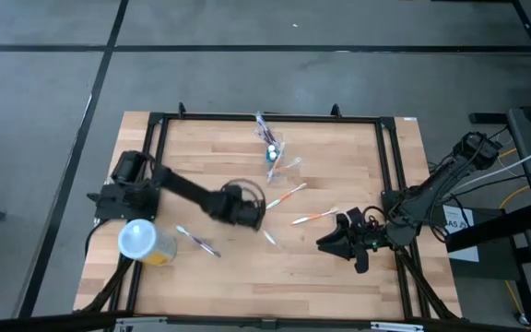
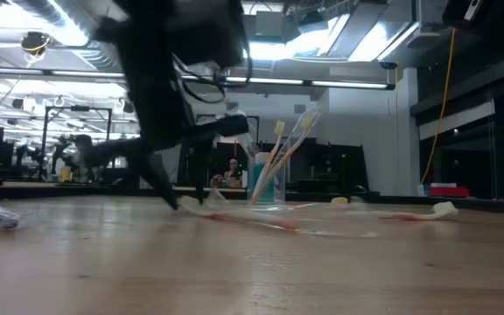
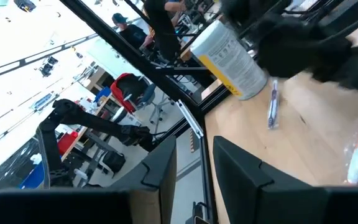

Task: Pick & Place toothbrushing station
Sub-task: Put the orange toothbrush into the transparent organizer

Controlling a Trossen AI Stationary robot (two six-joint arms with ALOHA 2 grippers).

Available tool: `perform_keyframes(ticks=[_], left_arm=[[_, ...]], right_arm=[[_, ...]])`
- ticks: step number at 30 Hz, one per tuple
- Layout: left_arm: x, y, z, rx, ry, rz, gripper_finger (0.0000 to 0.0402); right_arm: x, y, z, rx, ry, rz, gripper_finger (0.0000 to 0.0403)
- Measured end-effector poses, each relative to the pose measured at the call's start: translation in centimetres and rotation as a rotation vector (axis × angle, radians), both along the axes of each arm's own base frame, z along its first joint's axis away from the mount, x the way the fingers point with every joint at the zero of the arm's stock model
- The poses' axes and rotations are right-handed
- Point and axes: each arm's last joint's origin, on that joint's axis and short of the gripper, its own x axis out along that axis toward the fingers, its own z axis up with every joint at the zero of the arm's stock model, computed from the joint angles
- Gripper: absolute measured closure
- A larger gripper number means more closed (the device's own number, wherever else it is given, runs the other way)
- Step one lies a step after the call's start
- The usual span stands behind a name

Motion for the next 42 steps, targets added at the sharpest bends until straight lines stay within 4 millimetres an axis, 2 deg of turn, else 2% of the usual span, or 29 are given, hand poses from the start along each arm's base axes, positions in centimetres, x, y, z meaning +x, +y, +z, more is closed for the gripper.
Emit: perform_keyframes(ticks=[4,8,14,22,42], left_arm=[[0.5,3.4,0.0,0.006,0.059,-0.044,0.0258],[0.5,5.3,0.4,-0.042,0.089,-0.112,0.0258],[0.2,3.8,1.7,-0.071,0.034,-0.117,0.0258],[0.1,1.9,1.5,-0.086,-0.009,-0.032,0.0258],[0.2,2.2,1.1,-0.089,-0.019,0.028,0.0258]], right_arm=[[0.0,0.0,0.0,0.004,-0.003,-0.004,0.0294],[0.0,0.0,0.2,0.018,-0.014,0.01,0.0294],[0.0,0.0,0.3,0.001,-0.024,0.006,0.0294],[0.0,0.0,0.2,-0.031,-0.029,-0.018,0.0294],[0.0,-0.1,0.2,-0.047,-0.031,-0.021,0.0294]])
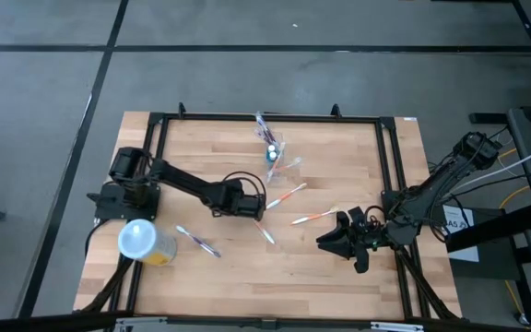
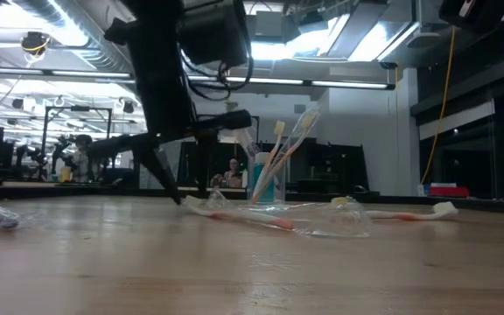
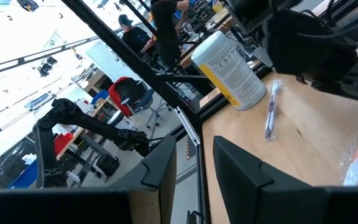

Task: Pick & Place toothbrushing station
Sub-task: Put the orange toothbrush into the transparent organizer

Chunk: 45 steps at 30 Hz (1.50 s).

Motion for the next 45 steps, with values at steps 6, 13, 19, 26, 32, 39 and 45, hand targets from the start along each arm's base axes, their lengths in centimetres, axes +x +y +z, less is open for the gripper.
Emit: perform_keyframes(ticks=[6,13,19,26,32,39,45], left_arm=[[0.2,-0.1,-1.0,-0.033,0.018,0.021,0.026],[0.3,0.0,-1.0,-0.022,0.006,0.029,0.0318],[0.6,0.0,-0.9,-0.001,-0.023,0.033,0.0387],[0.9,0.0,-0.6,0.024,-0.055,-0.011,0.0388],[0.7,-0.4,2.0,0.121,-0.17,-0.002,0.0394],[-0.6,-0.3,7.6,0.44,-0.347,0.036,0.0397],[-2.1,1.1,11.5,0.738,-0.348,0.072,0.0401]], right_arm=[[0.0,0.0,0.0,-0.001,-0.002,0.001,0.0294],[-0.2,0.2,0.0,0.001,-0.003,0.011,0.0294],[-0.2,0.2,0.0,0.002,-0.003,0.011,0.0294],[-0.2,0.3,0.0,0.009,-0.002,0.014,0.0294],[-0.4,0.4,0.0,0.022,0.0,0.012,0.0294],[-0.6,0.6,0.0,0.022,0.0,-0.01,0.0294],[-0.6,0.6,0.0,0.039,0.002,-0.014,0.0294]])
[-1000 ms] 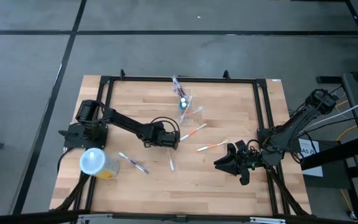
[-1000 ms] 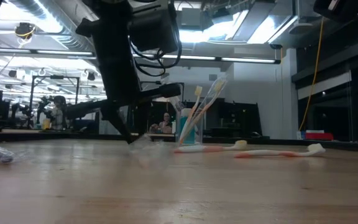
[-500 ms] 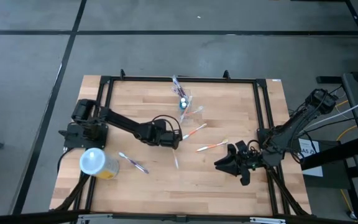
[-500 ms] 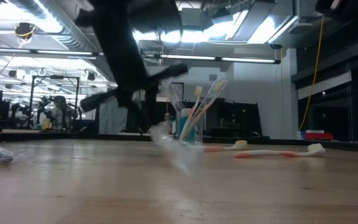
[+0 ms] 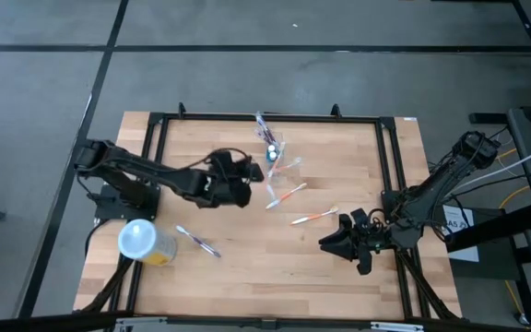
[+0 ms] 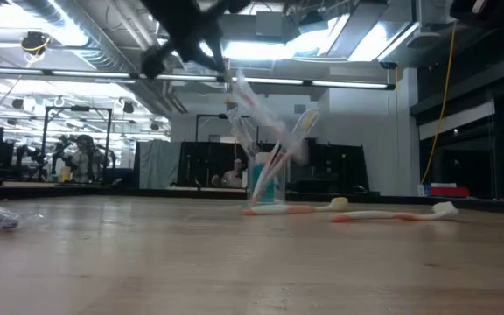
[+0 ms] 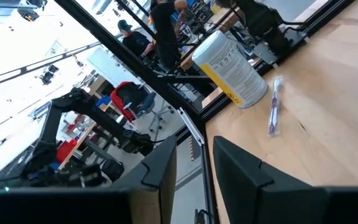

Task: Pick & Place toothbrushing station
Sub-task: Put the orange toothbrush into the transparent organizer

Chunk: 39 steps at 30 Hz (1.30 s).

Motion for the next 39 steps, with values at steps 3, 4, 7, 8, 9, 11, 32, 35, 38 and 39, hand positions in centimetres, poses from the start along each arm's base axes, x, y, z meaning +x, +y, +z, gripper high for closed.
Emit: perform_keyframes(ticks=[3,4,7,8,9,11,32,35,38,39], left_arm=[[-0.5,0.9,1.7,0.094,-0.003,0.043,0.0401],[-0.6,1.2,2.2,0.116,0.002,0.052,0.0401],[-0.6,2.2,3.4,0.187,0.014,0.082,0.0401],[-0.5,2.5,3.7,0.208,0.023,0.087,0.0401],[-0.4,2.8,4.1,0.231,0.035,0.09,0.0401],[0.0,3.5,4.5,0.278,0.078,0.086,0.0401],[4.9,4.5,-3.2,0.29,0.309,-0.012,0.0399],[5.4,3.9,-4.4,0.268,0.296,-0.021,0.0399],[5.8,3.4,-5.5,0.244,0.279,-0.025,0.0399],[5.8,3.4,-5.8,0.238,0.275,-0.024,0.0399]], right_arm=[[0.0,0.0,-0.1,0.005,0.005,0.0,0.0294],[0.0,0.0,0.0,0.007,0.005,0.0,0.0294],[0.0,0.0,0.0,0.025,0.006,-0.007,0.0294],[0.0,0.0,0.0,0.028,0.006,-0.013,0.0294],[0.0,-0.1,0.0,0.031,0.006,-0.019,0.0294],[0.0,-0.1,0.0,0.031,0.006,-0.02,0.0294],[0.0,0.0,0.0,0.087,0.01,-0.02,0.0294],[0.0,0.0,0.0,0.088,0.01,-0.02,0.0294],[0.0,0.0,0.0,0.088,0.01,-0.02,0.0294],[0.0,0.0,0.0,0.088,0.01,-0.02,0.0294]])
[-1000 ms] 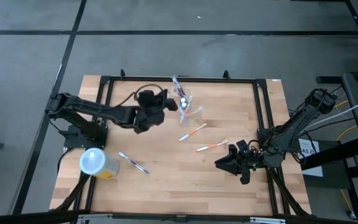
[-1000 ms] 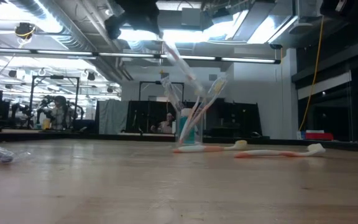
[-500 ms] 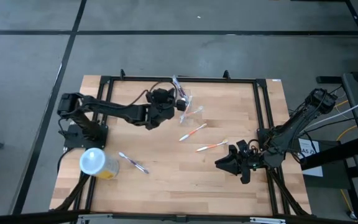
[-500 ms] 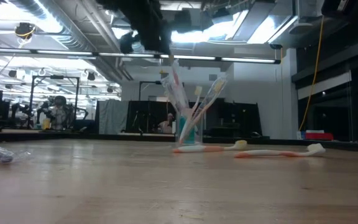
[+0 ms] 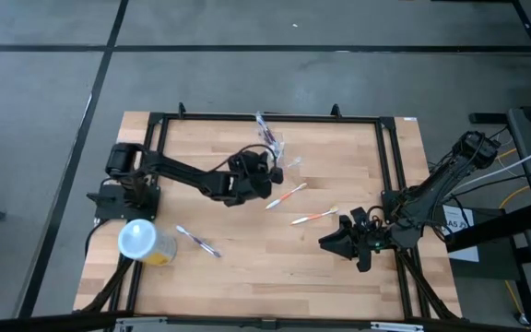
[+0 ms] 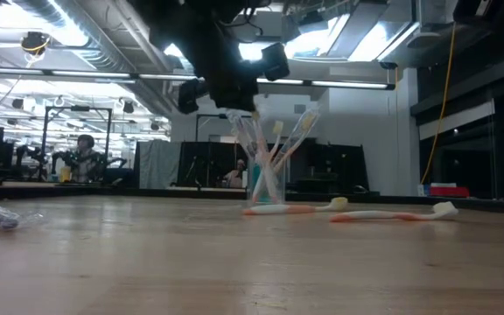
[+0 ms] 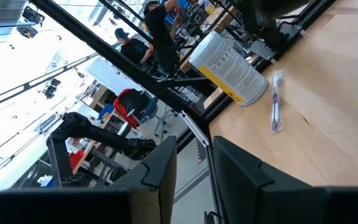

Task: Pick & Place toothbrushing station
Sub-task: Put the orange toothbrush into the transparent organizer, then put the purple toothbrush into the transparent organizer

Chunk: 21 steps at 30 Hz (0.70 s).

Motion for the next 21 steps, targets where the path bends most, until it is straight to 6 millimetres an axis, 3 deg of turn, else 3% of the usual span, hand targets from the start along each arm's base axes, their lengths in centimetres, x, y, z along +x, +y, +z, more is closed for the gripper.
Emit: perform_keyframes(ticks=[12,21], left_arm=[[0.2,-0.2,-0.9,-0.055,0.028,-0.059,0.0392],[-0.3,-0.1,1.4,-0.002,0.024,-0.07,0.0309]], right_arm=[[0.0,0.0,0.0,-0.001,0.0,0.0,0.0294],[-0.1,0.2,0.0,0.0,0.0,0.021,0.0294]])
